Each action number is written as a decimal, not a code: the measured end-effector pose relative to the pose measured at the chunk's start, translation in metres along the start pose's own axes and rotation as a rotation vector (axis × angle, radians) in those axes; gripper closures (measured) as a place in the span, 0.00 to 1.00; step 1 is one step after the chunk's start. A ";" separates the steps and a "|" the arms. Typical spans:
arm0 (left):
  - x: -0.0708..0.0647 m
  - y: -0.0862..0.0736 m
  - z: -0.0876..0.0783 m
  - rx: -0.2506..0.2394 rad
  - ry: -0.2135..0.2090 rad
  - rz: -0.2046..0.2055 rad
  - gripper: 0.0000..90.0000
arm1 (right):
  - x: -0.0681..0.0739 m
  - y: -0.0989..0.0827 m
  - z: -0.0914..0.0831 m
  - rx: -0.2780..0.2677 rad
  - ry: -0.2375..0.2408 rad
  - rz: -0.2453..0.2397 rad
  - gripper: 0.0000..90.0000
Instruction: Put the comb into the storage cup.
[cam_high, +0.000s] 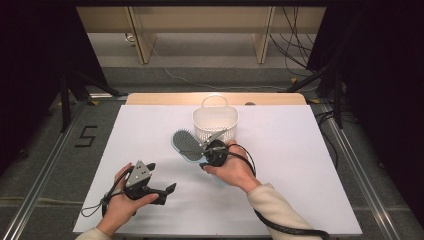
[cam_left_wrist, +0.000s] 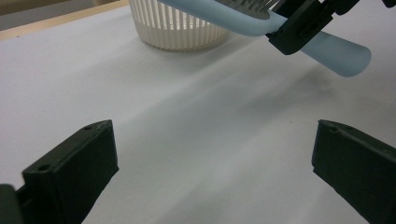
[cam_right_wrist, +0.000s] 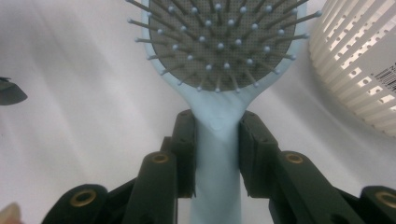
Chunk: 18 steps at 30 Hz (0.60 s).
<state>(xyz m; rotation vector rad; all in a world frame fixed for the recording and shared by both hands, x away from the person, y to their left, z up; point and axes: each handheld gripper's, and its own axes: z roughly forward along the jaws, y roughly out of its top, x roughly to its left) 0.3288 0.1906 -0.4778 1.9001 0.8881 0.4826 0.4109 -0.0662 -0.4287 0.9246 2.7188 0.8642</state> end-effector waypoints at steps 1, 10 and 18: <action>0.000 0.000 0.000 0.000 0.000 0.000 0.00 | 0.000 0.000 0.000 -0.005 0.001 -0.010 0.78; 0.001 0.000 -0.001 0.000 0.000 -0.001 0.00 | -0.002 0.000 -0.001 -0.054 -0.011 -0.002 0.78; 0.001 0.000 -0.001 -0.003 0.001 0.000 0.00 | -0.006 0.000 -0.004 -0.097 -0.014 0.009 0.78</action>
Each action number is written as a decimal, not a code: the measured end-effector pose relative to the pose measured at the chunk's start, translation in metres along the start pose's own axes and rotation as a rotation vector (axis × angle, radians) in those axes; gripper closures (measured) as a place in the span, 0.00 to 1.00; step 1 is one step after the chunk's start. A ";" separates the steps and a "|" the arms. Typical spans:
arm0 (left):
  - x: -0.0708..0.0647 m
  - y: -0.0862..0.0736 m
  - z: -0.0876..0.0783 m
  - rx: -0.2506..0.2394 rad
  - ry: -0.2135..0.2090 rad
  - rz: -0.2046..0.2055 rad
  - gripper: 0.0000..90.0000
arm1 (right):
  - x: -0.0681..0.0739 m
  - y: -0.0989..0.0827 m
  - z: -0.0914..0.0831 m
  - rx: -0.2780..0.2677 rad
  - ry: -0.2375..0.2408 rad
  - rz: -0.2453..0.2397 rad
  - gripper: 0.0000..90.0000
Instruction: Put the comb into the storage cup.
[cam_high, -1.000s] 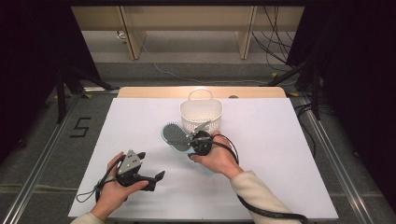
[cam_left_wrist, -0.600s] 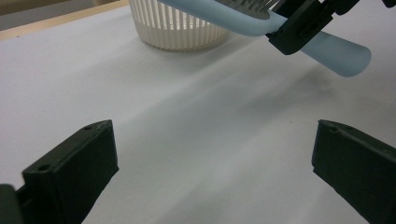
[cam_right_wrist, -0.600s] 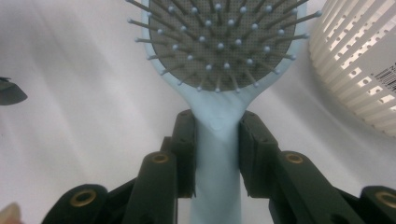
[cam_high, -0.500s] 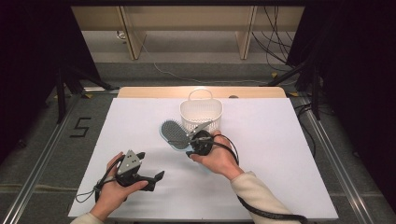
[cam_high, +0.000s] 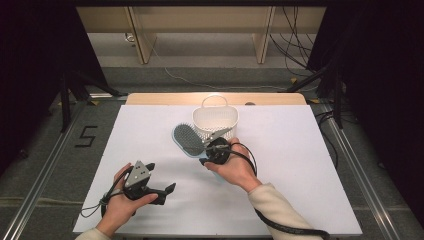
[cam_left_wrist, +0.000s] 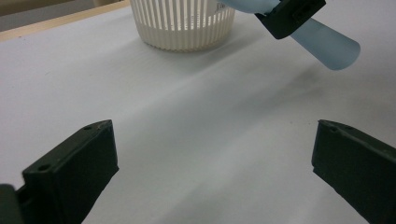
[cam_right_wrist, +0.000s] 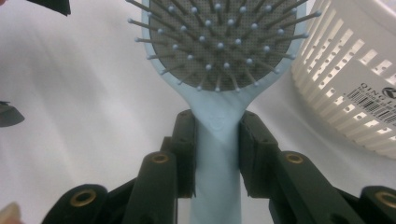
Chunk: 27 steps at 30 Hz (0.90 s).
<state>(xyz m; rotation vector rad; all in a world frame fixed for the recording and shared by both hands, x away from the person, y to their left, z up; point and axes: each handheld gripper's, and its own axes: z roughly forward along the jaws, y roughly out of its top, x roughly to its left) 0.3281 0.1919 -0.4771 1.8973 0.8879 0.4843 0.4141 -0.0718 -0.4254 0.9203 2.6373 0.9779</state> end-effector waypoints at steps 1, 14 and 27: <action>0.000 0.000 0.000 0.000 0.000 0.000 0.00 | 0.000 0.000 0.000 -0.008 -0.004 0.003 0.78; 0.000 0.000 0.000 0.000 -0.001 -0.003 0.00 | -0.002 0.003 -0.007 -0.057 -0.004 0.021 0.78; 0.000 0.000 0.000 0.001 -0.001 -0.004 0.00 | -0.005 0.004 -0.012 -0.104 -0.013 0.043 0.78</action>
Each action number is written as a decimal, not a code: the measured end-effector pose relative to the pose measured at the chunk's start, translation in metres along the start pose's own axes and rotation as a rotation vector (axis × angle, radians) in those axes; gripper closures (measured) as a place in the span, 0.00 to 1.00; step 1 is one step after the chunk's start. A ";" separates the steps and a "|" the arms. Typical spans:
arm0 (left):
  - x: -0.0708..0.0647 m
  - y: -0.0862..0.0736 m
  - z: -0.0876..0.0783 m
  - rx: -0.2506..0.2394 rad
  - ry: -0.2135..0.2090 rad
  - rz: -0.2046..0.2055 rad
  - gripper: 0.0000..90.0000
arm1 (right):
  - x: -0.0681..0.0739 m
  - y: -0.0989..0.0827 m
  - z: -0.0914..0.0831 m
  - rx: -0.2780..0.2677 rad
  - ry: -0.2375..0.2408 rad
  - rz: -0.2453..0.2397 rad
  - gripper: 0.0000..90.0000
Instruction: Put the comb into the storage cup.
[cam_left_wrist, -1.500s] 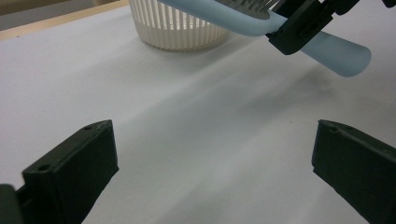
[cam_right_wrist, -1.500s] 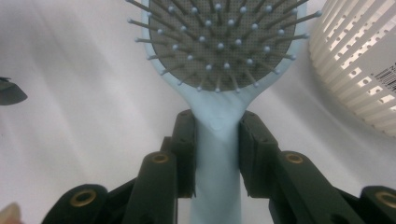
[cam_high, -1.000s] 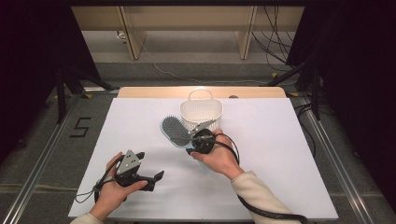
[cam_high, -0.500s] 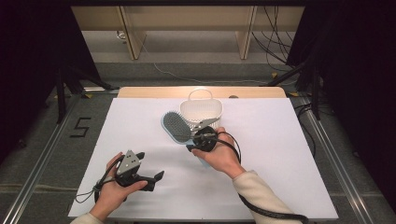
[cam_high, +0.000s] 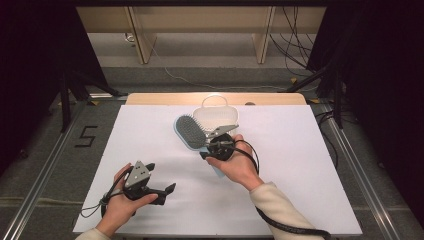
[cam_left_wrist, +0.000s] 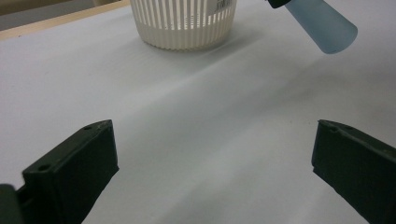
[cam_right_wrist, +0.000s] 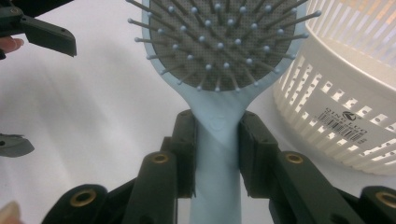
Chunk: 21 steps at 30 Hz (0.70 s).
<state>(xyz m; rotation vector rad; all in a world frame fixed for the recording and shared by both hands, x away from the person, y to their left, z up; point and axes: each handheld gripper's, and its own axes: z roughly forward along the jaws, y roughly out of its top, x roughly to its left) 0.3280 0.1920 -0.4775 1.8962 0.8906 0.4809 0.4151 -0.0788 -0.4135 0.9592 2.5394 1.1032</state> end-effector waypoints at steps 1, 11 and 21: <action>0.000 0.000 0.000 0.000 0.001 0.001 0.00 | 0.000 0.000 -0.001 -0.001 0.000 0.001 0.78; 0.000 0.000 0.000 0.000 0.000 0.001 0.00 | -0.003 0.002 -0.007 -0.034 -0.004 0.021 0.78; 0.000 0.000 0.000 0.000 0.001 0.001 0.00 | -0.006 0.004 -0.012 -0.062 -0.012 0.036 0.78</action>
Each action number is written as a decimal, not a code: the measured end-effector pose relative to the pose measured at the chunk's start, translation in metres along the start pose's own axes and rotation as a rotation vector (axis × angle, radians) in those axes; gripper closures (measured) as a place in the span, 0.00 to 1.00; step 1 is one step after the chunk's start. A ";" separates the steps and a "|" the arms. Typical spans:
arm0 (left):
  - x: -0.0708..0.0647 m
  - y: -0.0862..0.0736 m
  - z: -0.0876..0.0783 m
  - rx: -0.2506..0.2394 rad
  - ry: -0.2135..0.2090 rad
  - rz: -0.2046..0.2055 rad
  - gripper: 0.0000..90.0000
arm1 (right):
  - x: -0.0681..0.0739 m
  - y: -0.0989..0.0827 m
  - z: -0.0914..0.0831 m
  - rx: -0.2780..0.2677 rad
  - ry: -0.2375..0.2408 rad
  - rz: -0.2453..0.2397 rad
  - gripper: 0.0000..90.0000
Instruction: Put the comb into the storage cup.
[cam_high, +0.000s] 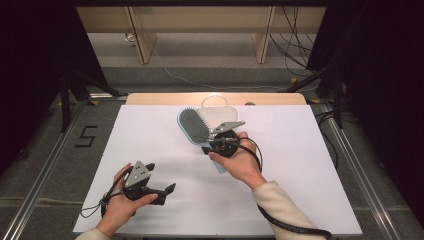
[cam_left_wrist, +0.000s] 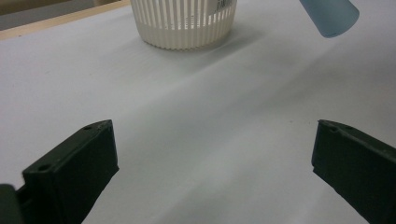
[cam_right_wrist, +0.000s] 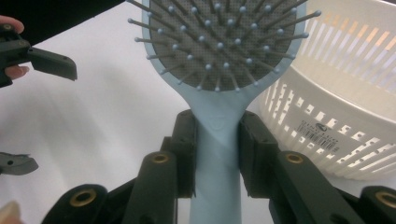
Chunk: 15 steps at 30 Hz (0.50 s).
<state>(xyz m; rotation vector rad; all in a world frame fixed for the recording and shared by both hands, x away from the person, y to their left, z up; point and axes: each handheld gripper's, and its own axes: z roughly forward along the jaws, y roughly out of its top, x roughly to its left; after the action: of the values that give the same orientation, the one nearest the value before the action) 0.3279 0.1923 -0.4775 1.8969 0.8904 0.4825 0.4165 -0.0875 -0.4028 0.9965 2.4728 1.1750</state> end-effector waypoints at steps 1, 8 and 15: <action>0.000 0.000 0.000 0.000 0.000 0.000 0.00 | 0.000 0.000 -0.001 -0.004 0.001 0.001 0.78; 0.000 0.000 0.000 -0.001 0.001 0.000 0.00 | -0.002 0.002 -0.004 -0.025 -0.004 0.005 0.78; 0.000 0.000 0.000 -0.003 0.002 0.003 0.00 | -0.005 0.003 -0.007 -0.045 -0.009 0.013 0.78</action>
<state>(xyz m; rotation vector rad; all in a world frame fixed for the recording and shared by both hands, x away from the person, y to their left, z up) 0.3277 0.1926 -0.4773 1.8952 0.8877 0.4877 0.4181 -0.0937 -0.3961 1.0044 2.4248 1.2219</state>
